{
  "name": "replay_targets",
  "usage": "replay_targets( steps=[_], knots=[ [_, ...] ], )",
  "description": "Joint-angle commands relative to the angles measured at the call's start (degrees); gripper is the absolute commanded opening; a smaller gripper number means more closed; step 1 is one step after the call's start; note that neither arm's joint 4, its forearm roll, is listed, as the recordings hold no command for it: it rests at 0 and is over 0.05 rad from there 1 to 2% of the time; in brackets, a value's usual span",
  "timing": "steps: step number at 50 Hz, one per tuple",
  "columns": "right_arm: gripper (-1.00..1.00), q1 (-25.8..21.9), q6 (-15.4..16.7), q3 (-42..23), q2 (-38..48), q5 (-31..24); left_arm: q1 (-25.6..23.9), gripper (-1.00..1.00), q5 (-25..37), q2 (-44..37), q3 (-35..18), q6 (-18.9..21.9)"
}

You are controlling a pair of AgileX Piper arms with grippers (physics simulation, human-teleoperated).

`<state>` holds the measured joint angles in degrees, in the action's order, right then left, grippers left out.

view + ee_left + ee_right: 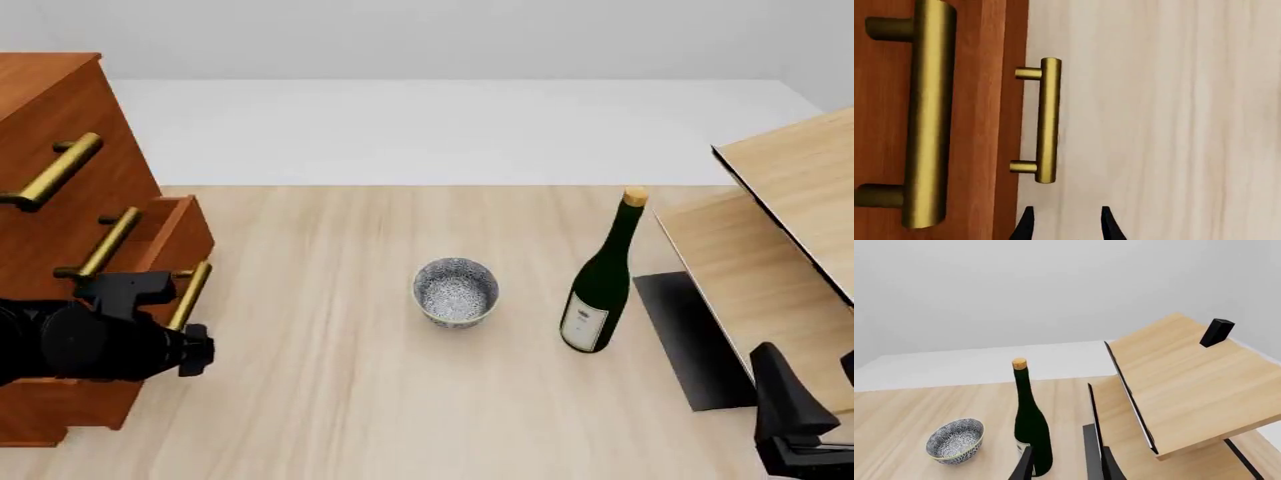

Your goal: Close the bottom drawer of the cabinet and open the top drawer.

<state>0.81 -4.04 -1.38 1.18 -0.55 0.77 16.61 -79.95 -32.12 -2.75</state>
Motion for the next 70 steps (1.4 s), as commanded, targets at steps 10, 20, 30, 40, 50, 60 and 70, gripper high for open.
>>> replay_targets(
  steps=[10,20,30,40,50,60,70],
  knots=[
    [1.0,0.06,-0.07,-0.01,0.02,-0.03,8.84,1.0,-1.09,2.18,2.17,8.64],
    [1.0,0.03,-0.08,-0.01,0.07,0.01,12.3,1.0,-2.23,2.8,3.53,11.81],
    [1.0,-0.03,-0.05,-0.12,0.21,0.06,14.75,1.0,-2.31,3.95,4.24,14.71],
    [1.0,0.02,-0.2,-0.15,0.27,0.04,16.73,1.0,-2.44,5.01,4.96,16.95],
    [1.0,0.07,-0.28,-0.25,0.3,-0.03,13.8,1.0,-1.51,4.34,3.43,14.57],
    [1.0,0.07,-0.32,-0.26,0.5,0.13,4.41,1.0,0.28,2.62,-0.01,5.39],
    [1.0,0.09,-0.42,-0.27,0.73,0.33,-2.93,1.0,1.33,2.15,-2.78,-0.85]
  ],
)
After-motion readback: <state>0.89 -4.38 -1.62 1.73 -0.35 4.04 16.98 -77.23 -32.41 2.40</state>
